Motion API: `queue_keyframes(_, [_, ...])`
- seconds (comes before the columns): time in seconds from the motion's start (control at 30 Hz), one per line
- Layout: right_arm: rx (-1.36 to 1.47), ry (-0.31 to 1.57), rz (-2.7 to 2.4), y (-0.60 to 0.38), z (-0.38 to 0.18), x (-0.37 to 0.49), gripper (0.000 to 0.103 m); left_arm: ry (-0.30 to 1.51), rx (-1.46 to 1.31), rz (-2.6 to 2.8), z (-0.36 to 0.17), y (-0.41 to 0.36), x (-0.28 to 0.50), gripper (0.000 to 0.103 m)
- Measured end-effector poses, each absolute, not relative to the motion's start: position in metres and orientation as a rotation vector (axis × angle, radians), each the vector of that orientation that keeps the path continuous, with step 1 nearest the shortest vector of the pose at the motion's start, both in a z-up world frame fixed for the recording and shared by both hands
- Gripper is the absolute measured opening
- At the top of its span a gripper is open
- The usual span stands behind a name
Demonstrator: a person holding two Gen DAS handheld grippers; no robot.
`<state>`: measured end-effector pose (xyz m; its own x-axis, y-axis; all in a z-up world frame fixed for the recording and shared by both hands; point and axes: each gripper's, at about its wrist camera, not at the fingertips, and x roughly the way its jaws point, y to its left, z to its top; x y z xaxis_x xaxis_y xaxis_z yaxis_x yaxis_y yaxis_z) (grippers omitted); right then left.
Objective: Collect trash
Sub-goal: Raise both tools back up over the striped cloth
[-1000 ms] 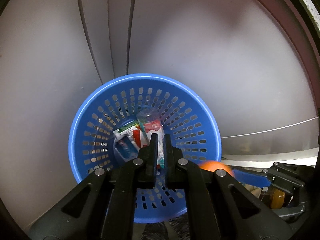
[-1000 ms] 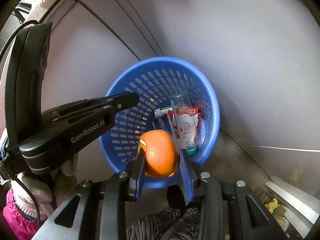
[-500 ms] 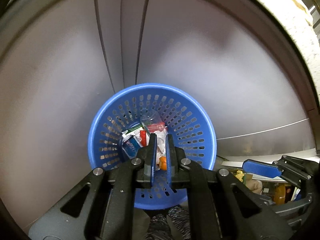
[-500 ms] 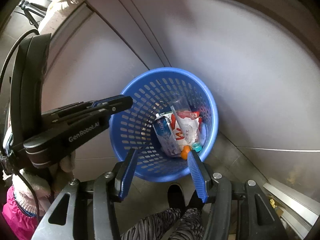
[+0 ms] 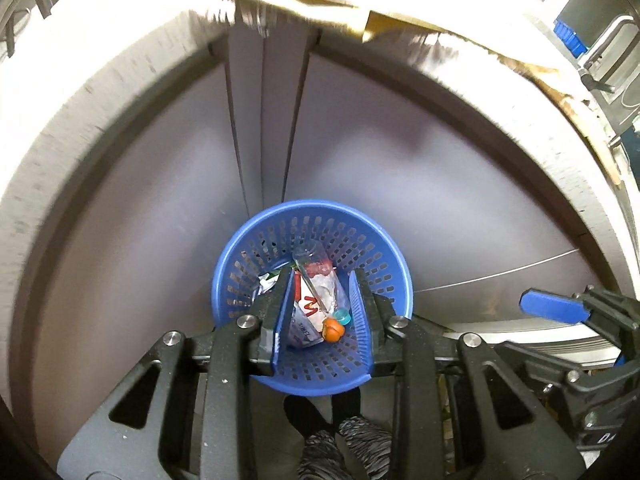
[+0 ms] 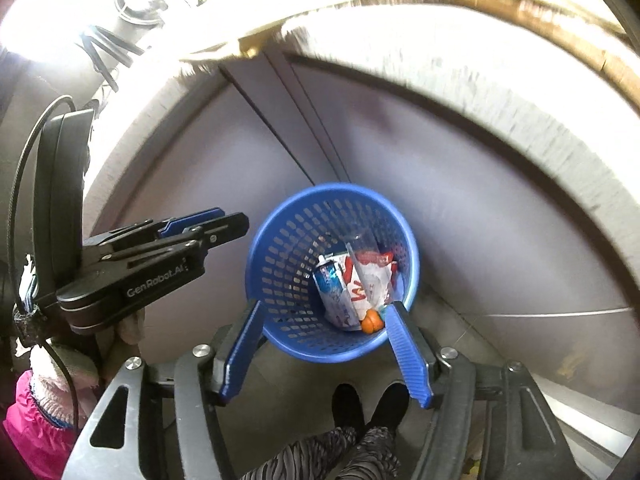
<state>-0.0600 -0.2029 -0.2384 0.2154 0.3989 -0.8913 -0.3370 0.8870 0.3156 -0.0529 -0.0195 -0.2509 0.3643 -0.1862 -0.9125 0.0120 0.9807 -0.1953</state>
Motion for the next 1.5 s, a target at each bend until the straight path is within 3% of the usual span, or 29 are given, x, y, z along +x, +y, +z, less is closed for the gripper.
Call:
queue_keyframes(0.4, [0.007, 1.104, 0.506, -0.210, -0.156, -0.069, 0.073, 1.113, -0.126, -0.140, -0.179, -0.019, -0.069, 0.027])
queue_keyframes(0.47, [0.005, 1.076, 0.500, -0.212, -0.143, -0.069, 0.084, 1.101, -0.123, -0.146, -0.169, -0.019, -0.071, 0.027])
queue_keyframes(0.67, [0.017, 0.991, 0.490, -0.216, -0.109, -0.073, 0.092, 1.060, -0.121, -0.157, -0.137, -0.017, -0.076, 0.028])
queue_keyframes(0.77, [0.024, 0.951, 0.484, -0.219, -0.095, -0.075, 0.102, 1.036, -0.137, -0.157, -0.121, -0.014, -0.080, 0.054])
queue_keyframes(0.8, [0.027, 0.940, 0.483, -0.220, -0.091, -0.076, 0.102, 1.015, -0.138, -0.157, -0.117, -0.012, -0.081, 0.061])
queue_keyframes(0.87, [0.029, 0.932, 0.479, -0.223, -0.087, -0.076, 0.103, 0.994, -0.131, -0.153, -0.110, -0.010, -0.080, 0.063])
queue_keyframes(1.5, [0.008, 0.837, 0.429, -0.253, -0.045, 0.001, 0.103, 0.992, -0.072, -0.090, -0.083, 0.021, -0.004, 0.064])
